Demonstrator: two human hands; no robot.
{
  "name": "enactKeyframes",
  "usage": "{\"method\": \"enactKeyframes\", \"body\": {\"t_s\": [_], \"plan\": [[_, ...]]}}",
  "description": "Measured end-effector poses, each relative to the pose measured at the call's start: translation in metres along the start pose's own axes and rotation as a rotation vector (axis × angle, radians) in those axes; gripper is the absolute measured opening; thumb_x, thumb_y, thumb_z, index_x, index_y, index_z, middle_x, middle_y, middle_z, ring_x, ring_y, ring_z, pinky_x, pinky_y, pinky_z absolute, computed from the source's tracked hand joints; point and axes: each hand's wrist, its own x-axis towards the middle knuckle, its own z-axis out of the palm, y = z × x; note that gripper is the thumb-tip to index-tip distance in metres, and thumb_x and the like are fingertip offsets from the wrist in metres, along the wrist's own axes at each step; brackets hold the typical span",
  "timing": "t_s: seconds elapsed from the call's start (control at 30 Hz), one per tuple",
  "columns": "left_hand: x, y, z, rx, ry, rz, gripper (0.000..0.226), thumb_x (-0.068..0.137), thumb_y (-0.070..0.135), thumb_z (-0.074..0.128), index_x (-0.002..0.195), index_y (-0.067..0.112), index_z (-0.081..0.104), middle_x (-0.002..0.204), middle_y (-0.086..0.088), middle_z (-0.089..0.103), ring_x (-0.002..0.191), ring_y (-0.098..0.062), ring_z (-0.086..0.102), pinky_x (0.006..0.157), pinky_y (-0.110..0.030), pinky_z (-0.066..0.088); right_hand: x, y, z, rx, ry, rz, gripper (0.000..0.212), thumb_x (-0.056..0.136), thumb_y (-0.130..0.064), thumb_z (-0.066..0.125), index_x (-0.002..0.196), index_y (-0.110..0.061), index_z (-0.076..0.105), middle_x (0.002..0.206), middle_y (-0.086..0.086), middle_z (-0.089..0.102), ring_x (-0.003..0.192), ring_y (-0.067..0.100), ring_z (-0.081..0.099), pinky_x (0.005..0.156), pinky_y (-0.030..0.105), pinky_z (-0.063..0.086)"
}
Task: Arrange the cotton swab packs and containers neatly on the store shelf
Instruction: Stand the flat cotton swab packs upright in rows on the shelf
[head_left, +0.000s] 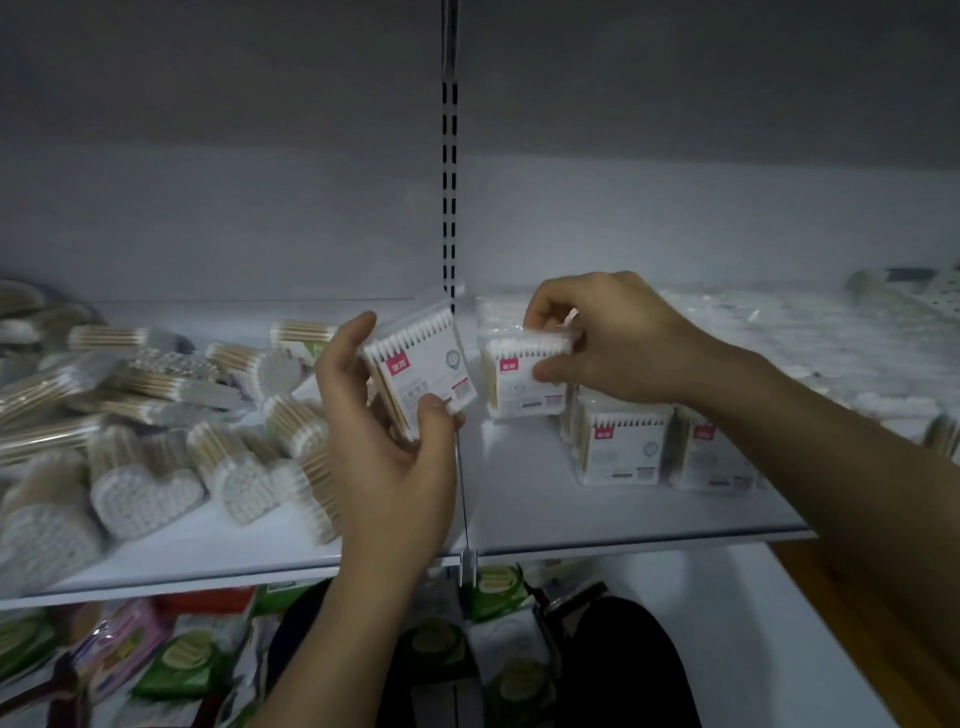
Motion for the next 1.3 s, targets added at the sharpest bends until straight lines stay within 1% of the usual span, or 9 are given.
{"method": "enactKeyframes", "body": {"t_s": [0.17, 0.3, 0.53, 0.73, 0.93, 1.0, 1.1, 1.2, 1.3], "plan": [[-0.009, -0.012, 0.004, 0.036, -0.059, -0.026, 0.064, 0.097, -0.01, 0.05, 0.142, 0.033, 0.035, 0.123, -0.001, 0.057, 0.104, -0.023, 0.067, 0.077, -0.039, 0.064, 0.01, 0.0, 0.018, -0.184, -0.009, -0.039, 0.034, 0.074, -0.036, 0.086, 0.099, -0.027, 0.064, 0.092, -0.013, 0.059, 0.084, 0.009, 0.053, 0.072, 0.029, 0.042], [-0.008, -0.018, 0.001, -0.046, -0.063, -0.078, 0.062, 0.098, -0.011, 0.048, 0.142, 0.031, 0.036, 0.12, -0.005, 0.058, 0.105, -0.024, 0.068, 0.074, -0.03, 0.062, 0.017, -0.004, 0.023, -0.26, 0.005, -0.047, 0.03, 0.076, -0.033, 0.084, 0.096, -0.027, 0.062, 0.088, -0.014, 0.058, 0.084, 0.013, 0.054, 0.073, 0.031, 0.039], [-0.006, -0.03, -0.002, -0.083, -0.115, -0.217, 0.064, 0.099, -0.01, 0.049, 0.143, 0.034, 0.036, 0.124, 0.001, 0.062, 0.108, -0.013, 0.068, 0.074, -0.032, 0.062, 0.026, -0.008, 0.027, -0.389, -0.045, 0.015, 0.029, 0.076, -0.036, 0.085, 0.086, -0.027, 0.059, 0.084, -0.011, 0.059, 0.085, 0.016, 0.052, 0.075, 0.034, 0.032], [-0.005, -0.032, -0.003, -0.067, -0.136, -0.233, 0.068, 0.099, -0.011, 0.05, 0.138, 0.044, 0.037, 0.126, 0.007, 0.062, 0.108, -0.015, 0.069, 0.071, -0.031, 0.062, 0.025, -0.01, 0.026, -0.471, -0.051, 0.021, 0.033, 0.077, -0.038, 0.084, 0.085, -0.027, 0.054, 0.084, -0.008, 0.06, 0.085, 0.019, 0.05, 0.079, 0.034, 0.028], [-0.005, -0.032, -0.003, -0.059, -0.15, -0.245, 0.077, 0.098, -0.013, 0.051, 0.144, 0.045, 0.032, 0.113, 0.007, 0.07, 0.098, -0.018, 0.074, 0.07, -0.036, 0.063, 0.022, -0.005, 0.017, -0.318, -0.17, 0.041, 0.042, 0.078, -0.049, 0.081, 0.108, -0.03, 0.057, 0.088, -0.016, 0.056, 0.086, 0.012, 0.051, 0.079, 0.034, 0.035], [-0.005, -0.032, -0.003, -0.058, -0.163, -0.255, 0.077, 0.098, -0.013, 0.051, 0.144, 0.046, 0.031, 0.109, 0.006, 0.073, 0.096, -0.018, 0.074, 0.07, -0.035, 0.063, 0.018, -0.006, 0.011, -0.174, -0.131, 0.017, 0.027, 0.091, -0.044, 0.07, 0.112, -0.03, 0.06, 0.094, -0.015, 0.061, 0.09, 0.009, 0.055, 0.083, 0.037, 0.045], [-0.004, -0.029, -0.003, -0.072, -0.193, -0.268, 0.078, 0.098, -0.015, 0.05, 0.144, 0.044, 0.029, 0.11, 0.005, 0.074, 0.096, -0.018, 0.075, 0.07, -0.034, 0.063, 0.007, -0.014, 0.006, 0.08, 0.055, -0.101, 0.019, 0.103, -0.031, 0.052, 0.114, -0.023, 0.065, 0.101, -0.015, 0.066, 0.095, 0.003, 0.059, 0.083, 0.021, 0.049], [-0.003, -0.026, -0.002, -0.078, -0.243, -0.273, 0.079, 0.097, -0.016, 0.051, 0.144, 0.044, 0.028, 0.107, 0.001, 0.075, 0.093, -0.02, 0.075, 0.07, -0.034, 0.063, 0.0, -0.025, 0.009, 0.161, -0.053, -0.137, 0.03, 0.091, -0.04, 0.07, 0.119, -0.028, 0.064, 0.108, -0.017, 0.067, 0.101, 0.0, 0.06, 0.078, 0.007, 0.044], [-0.002, -0.031, -0.003, -0.052, -0.265, -0.28, 0.079, 0.097, -0.015, 0.053, 0.145, 0.043, 0.028, 0.109, -0.001, 0.074, 0.094, -0.022, 0.074, 0.072, -0.039, 0.064, 0.0, -0.023, 0.017, 0.093, -0.073, -0.149, 0.043, 0.078, -0.034, 0.086, 0.116, -0.03, 0.068, 0.103, -0.016, 0.068, 0.094, 0.0, 0.062, 0.075, 0.005, 0.044]]}}
